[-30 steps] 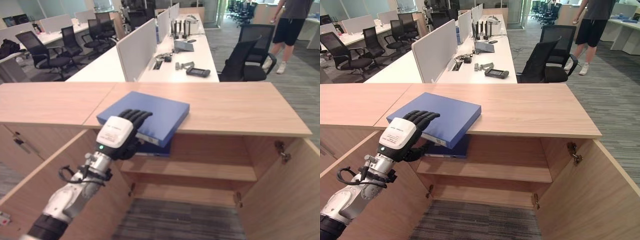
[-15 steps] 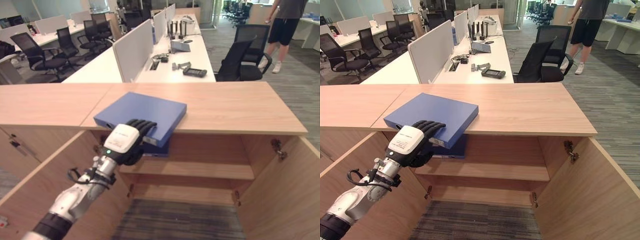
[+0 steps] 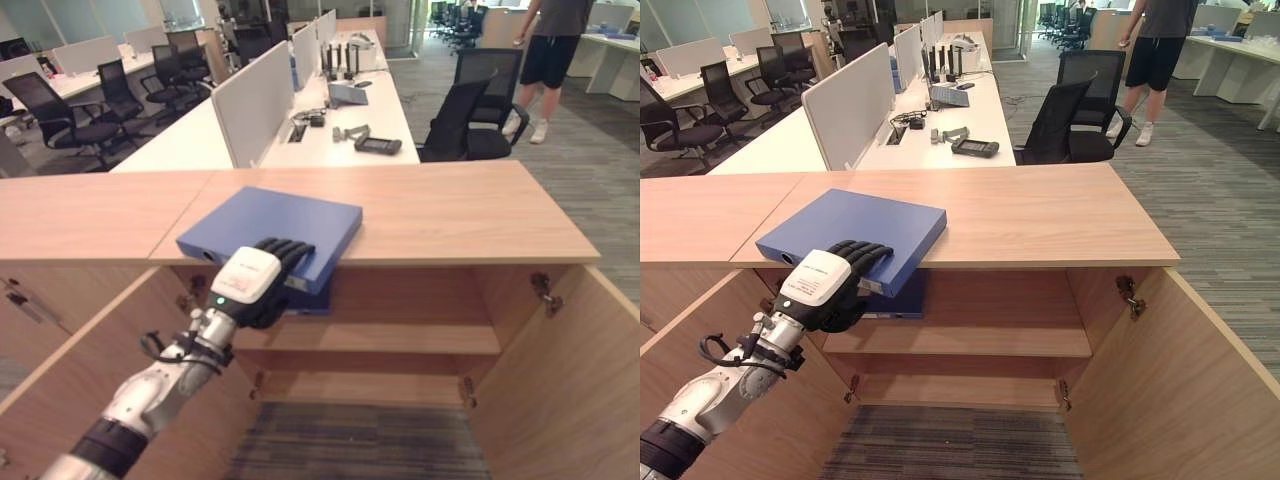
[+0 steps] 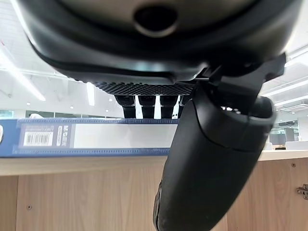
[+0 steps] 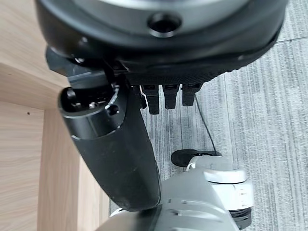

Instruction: Put the empty folder in the office cabinet

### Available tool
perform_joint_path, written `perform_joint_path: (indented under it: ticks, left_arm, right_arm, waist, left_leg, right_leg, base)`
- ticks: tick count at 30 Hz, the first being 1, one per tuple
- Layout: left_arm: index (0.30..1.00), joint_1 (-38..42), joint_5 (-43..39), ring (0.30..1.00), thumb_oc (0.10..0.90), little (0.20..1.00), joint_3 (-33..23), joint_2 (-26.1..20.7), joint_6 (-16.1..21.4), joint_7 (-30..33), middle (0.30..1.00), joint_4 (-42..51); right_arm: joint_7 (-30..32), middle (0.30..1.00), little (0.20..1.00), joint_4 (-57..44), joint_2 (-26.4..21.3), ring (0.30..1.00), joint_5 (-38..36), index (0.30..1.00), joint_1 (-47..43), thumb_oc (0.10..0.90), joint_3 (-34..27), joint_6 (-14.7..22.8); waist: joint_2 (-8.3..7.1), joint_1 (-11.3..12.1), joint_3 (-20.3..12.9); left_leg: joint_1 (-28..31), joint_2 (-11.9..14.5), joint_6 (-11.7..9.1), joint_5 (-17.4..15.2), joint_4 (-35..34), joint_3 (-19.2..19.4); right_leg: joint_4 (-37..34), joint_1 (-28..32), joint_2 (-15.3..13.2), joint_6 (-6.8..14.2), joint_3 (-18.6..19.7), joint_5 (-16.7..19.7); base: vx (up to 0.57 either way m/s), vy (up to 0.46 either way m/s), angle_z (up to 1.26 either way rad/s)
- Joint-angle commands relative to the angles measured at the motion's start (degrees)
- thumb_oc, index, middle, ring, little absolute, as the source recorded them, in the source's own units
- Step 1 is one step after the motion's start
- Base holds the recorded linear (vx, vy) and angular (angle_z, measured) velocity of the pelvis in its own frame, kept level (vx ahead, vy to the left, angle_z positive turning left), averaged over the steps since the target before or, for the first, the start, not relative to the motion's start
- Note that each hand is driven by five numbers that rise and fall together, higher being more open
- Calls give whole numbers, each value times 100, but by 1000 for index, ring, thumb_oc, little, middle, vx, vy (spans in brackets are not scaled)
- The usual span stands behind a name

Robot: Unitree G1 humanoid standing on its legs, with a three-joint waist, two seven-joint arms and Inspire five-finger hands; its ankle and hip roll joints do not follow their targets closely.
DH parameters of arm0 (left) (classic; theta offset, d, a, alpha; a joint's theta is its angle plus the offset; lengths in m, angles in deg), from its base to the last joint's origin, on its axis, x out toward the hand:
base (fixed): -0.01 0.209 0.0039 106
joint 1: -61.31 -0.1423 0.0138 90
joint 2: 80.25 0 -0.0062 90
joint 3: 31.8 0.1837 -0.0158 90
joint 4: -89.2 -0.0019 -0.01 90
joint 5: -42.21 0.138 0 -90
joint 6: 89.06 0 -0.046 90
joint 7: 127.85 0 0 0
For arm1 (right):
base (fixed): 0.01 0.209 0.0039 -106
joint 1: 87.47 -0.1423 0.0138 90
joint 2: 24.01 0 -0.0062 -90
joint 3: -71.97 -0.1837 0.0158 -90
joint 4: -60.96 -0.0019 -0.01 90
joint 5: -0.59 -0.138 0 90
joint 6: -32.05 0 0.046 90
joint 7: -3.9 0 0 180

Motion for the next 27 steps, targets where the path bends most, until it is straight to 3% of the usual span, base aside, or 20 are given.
perform_joint_path:
  ticks: [1,17,18,19,27]
  left_arm:
    - [900,1481,-104,900,800,900,-230,-120,-57,285,900,-25]
    - [900,1526,-134,900,800,900,-151,-90,-126,253,900,-296]
    - [764,1529,-142,764,709,764,-146,-89,-127,241,764,-306]
    - [300,1490,-163,300,400,300,-162,-73,-122,212,300,-325]
    - [300,1213,-408,300,400,300,-379,55,-128,117,300,-332]
  right_arm:
    - [31,900,900,138,-101,900,-140,900,-297,800,-51,46]
    - [40,900,900,141,-94,900,-183,900,-283,800,-119,36]
    - [40,900,900,147,-96,900,-188,900,-285,800,-130,32]
    - [45,900,900,166,-99,900,-192,900,-285,800,-161,15]
    - [37,900,900,187,-74,900,-225,900,-264,800,-222,-19]
  waist:
    - [16,3,163]
    - [-11,-46,130]
    - [-12,-44,130]
    - [-22,-47,132]
    - [-59,-44,120]
  left_leg:
    - [463,343,-350,-448,-10,-8]
    - [522,356,-343,-467,-10,37]
    - [523,355,-342,-467,-10,40]
    - [525,350,-337,-475,-10,53]
    - [543,338,-338,-558,-10,95]
  right_leg:
    - [179,269,-360,519,-120,-617]
    - [270,248,-366,516,-80,-662]
    - [272,246,-368,516,-80,-660]
    - [269,248,-370,518,-79,-657]
    - [216,271,-380,538,-38,-681]
  base:
    - [0,0,0]
    - [3,2,-2]
    - [-52,9,-1]
    - [32,11,-1]
    - [9,4,-1]
